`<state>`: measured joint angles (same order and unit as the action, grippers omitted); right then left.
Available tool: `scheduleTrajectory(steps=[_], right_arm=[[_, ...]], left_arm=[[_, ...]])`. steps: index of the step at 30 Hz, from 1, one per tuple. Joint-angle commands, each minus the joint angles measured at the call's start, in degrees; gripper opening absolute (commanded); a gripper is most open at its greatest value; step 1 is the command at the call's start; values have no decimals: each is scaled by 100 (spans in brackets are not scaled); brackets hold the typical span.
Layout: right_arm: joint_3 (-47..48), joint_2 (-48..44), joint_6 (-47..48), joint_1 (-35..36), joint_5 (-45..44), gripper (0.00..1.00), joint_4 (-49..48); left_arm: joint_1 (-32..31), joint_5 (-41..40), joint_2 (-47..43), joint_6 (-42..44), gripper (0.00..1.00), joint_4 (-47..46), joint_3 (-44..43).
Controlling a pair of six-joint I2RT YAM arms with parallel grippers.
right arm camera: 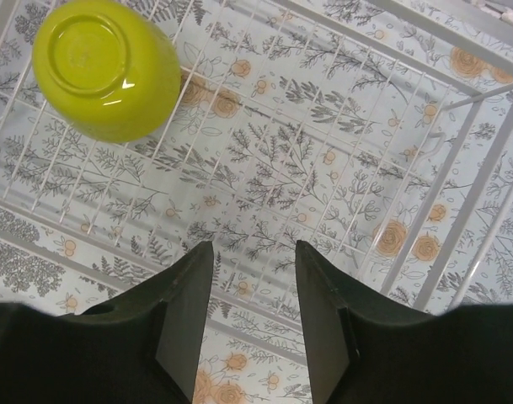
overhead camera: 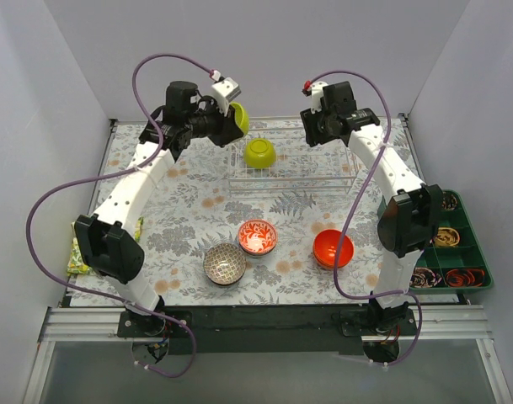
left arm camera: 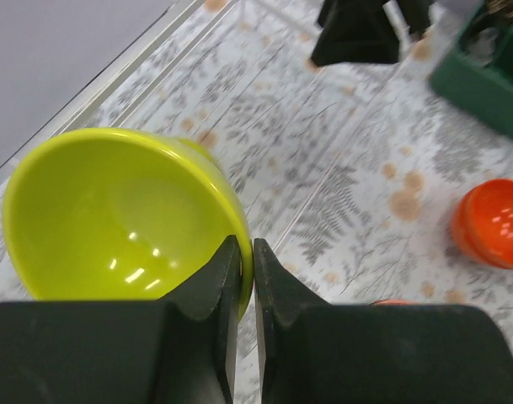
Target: Load the bowls into the dish rack
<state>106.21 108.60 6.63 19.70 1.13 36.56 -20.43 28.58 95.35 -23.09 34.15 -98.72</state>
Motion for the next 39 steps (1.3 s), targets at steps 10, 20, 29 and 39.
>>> scheduleTrajectory(steps=[10,20,29,39], right_arm=[[479,-225,-364,-230,502,1,-193],[145,91,-751,-450,1795,1,-456],[-57,495,-725,-467,1487,1,-465],[-22,926,-681,-467,1742,1,-465]], left_arm=[[-14,2995,1511,-4707,0,-5482,520],[-216,3005,2488,-5575,0,-6377,204],[-225,2864,3024,-5618,0,-6351,-42],[-304,2697,3437,-5320,0,-6026,-367]])
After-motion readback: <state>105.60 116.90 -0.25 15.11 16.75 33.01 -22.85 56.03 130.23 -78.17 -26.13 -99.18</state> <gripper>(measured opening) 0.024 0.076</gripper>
